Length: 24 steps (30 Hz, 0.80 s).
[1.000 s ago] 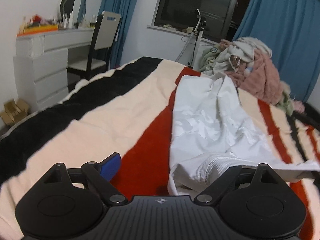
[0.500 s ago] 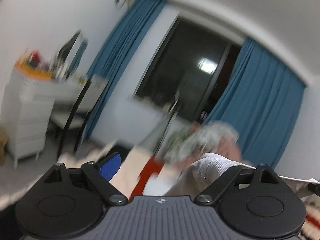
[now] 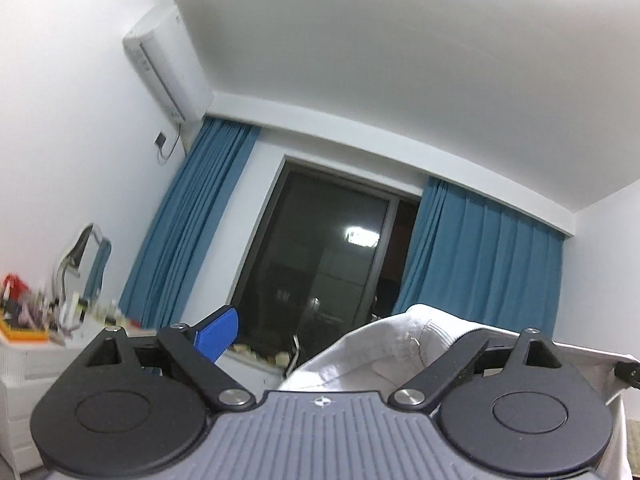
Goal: Fold clothes
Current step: 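Lift the shirt with both grippers and shake it out above the bed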
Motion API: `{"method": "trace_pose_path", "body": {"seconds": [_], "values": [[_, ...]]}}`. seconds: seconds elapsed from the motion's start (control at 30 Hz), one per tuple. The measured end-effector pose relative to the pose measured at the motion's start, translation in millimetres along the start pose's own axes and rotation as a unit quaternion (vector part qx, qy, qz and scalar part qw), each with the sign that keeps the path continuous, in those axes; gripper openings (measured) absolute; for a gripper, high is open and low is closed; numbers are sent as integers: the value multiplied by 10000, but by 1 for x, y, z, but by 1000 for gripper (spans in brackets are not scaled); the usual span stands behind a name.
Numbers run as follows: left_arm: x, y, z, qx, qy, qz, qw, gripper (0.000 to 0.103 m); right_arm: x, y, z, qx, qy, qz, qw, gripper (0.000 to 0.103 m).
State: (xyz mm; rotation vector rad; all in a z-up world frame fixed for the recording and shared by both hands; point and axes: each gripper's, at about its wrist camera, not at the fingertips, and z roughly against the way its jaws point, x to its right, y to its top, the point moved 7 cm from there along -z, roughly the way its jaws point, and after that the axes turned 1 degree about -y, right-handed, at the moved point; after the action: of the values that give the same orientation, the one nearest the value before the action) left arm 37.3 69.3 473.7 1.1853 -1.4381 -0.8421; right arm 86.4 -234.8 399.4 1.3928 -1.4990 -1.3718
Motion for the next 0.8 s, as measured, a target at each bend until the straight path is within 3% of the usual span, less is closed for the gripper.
{"method": "trace_pose_path", "body": {"seconds": [0.13, 0.27, 0.5, 0.57, 0.8], "values": [[11, -23, -70, -295, -7, -74, 9995, 99, -7, 0, -49, -68, -93, 301, 9995, 92], [0, -115, -160, -768, -29, -338, 9965, 102, -9, -75, -128, -411, -292, 783, 9957, 92], [-55, -364, -327, -2106, 103, -317, 9770, 102, 3, -302, -272, -1481, -270, 914, 9844, 92], [-51, -434, -370, -2411, 180, -333, 9698, 102, 5, -368, -309, -1749, -279, 976, 9793, 92], [-91, -643, -469, -3584, 373, -366, 9321, 101, 21, -565, -406, -2923, -294, 625, 9538, 92]]}}
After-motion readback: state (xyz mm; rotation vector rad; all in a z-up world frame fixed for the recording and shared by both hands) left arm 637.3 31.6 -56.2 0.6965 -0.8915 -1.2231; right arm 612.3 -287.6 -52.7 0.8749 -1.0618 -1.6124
